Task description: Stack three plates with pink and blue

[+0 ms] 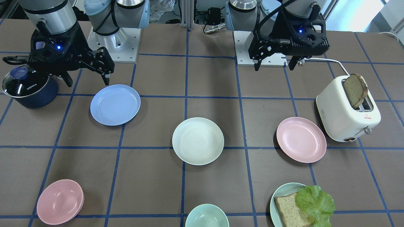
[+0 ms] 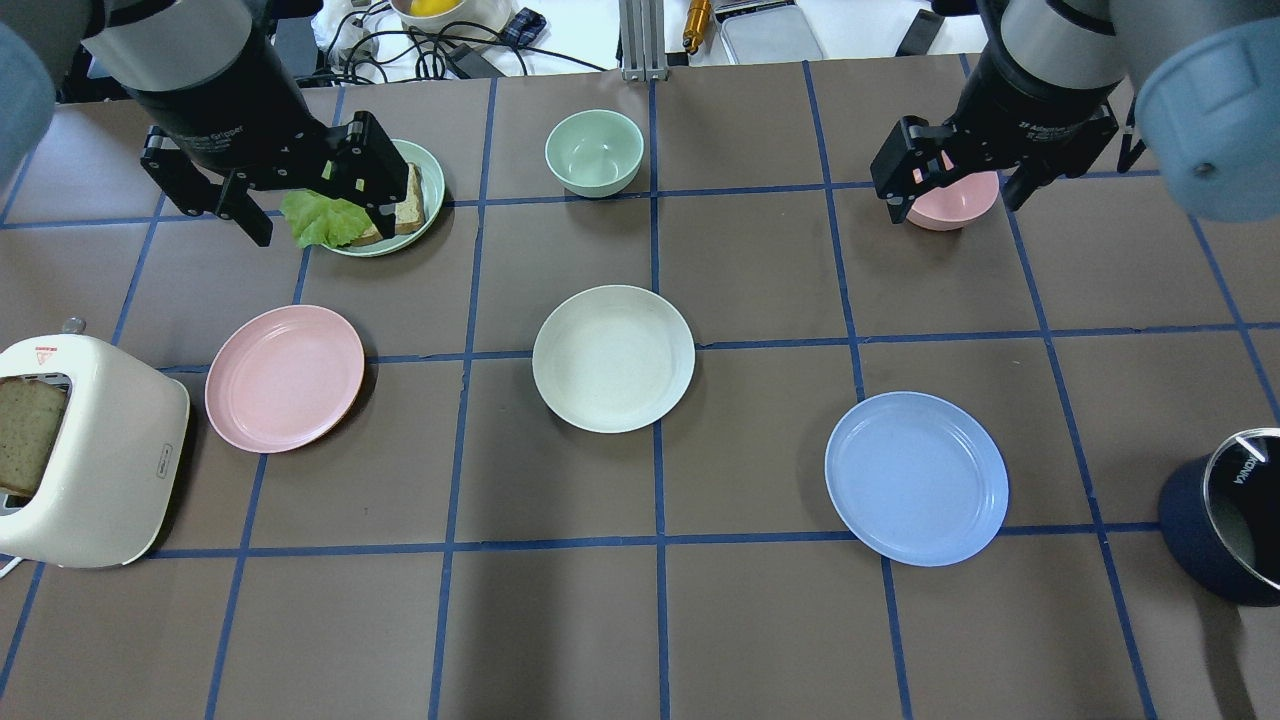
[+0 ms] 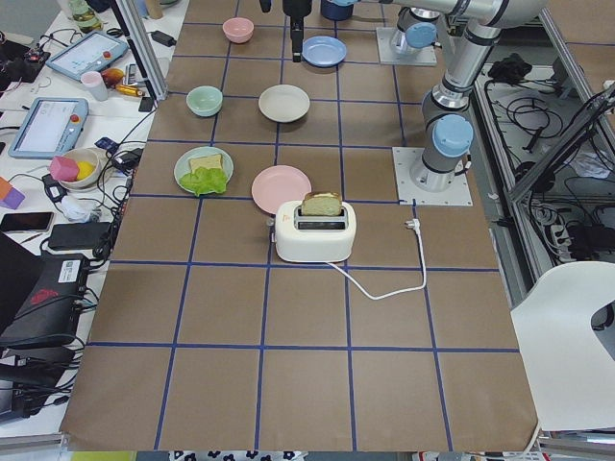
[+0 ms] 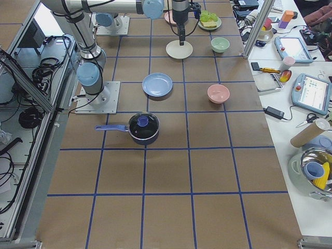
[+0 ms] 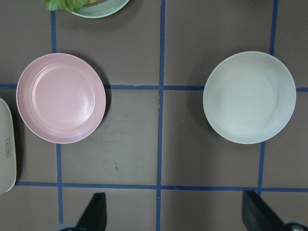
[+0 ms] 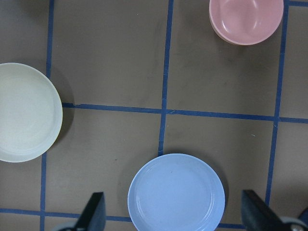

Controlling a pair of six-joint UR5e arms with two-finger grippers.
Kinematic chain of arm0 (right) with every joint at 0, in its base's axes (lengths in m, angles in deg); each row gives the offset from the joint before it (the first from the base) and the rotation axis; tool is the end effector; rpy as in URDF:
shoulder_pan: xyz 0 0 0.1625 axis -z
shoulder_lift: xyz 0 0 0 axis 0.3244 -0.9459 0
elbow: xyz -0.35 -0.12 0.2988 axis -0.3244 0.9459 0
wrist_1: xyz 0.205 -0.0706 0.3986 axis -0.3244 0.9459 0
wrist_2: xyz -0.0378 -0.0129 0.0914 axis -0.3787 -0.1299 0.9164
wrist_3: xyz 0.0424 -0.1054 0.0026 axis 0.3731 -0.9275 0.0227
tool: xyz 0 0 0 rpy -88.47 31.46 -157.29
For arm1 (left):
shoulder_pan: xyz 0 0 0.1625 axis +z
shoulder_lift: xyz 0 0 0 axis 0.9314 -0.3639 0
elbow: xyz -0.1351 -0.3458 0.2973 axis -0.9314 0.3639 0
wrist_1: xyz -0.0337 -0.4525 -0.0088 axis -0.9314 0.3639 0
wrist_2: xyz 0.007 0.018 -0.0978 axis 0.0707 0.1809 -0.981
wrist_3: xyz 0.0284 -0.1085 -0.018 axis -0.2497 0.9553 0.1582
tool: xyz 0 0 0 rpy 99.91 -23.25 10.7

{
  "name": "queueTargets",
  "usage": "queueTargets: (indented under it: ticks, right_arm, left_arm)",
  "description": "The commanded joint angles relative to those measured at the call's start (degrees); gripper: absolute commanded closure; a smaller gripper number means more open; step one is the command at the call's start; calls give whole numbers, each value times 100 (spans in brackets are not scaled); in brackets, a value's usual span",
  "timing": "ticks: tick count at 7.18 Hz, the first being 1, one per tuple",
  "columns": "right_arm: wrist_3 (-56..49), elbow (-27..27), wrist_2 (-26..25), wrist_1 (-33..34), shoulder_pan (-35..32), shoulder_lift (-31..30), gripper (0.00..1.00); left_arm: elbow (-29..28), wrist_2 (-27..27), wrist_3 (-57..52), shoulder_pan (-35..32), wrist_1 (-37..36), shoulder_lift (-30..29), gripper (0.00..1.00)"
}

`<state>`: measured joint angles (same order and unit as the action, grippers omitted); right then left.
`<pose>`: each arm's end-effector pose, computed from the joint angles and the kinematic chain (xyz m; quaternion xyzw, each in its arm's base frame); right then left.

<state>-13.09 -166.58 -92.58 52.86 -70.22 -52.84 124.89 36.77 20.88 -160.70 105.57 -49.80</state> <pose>0.1267 -0.5313 0.5304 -0.0381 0.9981 -0.0484 0.0033 -0.1491 -0.5151 0.5749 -0.0160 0.9998 -0.0087 0.0109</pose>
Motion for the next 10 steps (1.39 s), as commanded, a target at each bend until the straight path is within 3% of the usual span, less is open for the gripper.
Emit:
queueTargets:
  ticks: [1, 6, 9, 10]
  right_arm:
    - [0, -9, 3, 3, 2, 0, 0]
    - [-114, -88, -32, -41, 98, 18, 0]
    - [-744, -946, 55, 73, 1079, 18, 0]
    - [-1217, -1332, 38, 378, 1370, 9, 0]
  left_arm:
    - [13, 2, 0, 2, 0, -1, 0]
    - [22, -7, 0, 2, 0, 7, 0]
    - [13, 2, 0, 2, 0, -10, 0]
    - [-4, -7, 17, 2, 0, -10, 0]
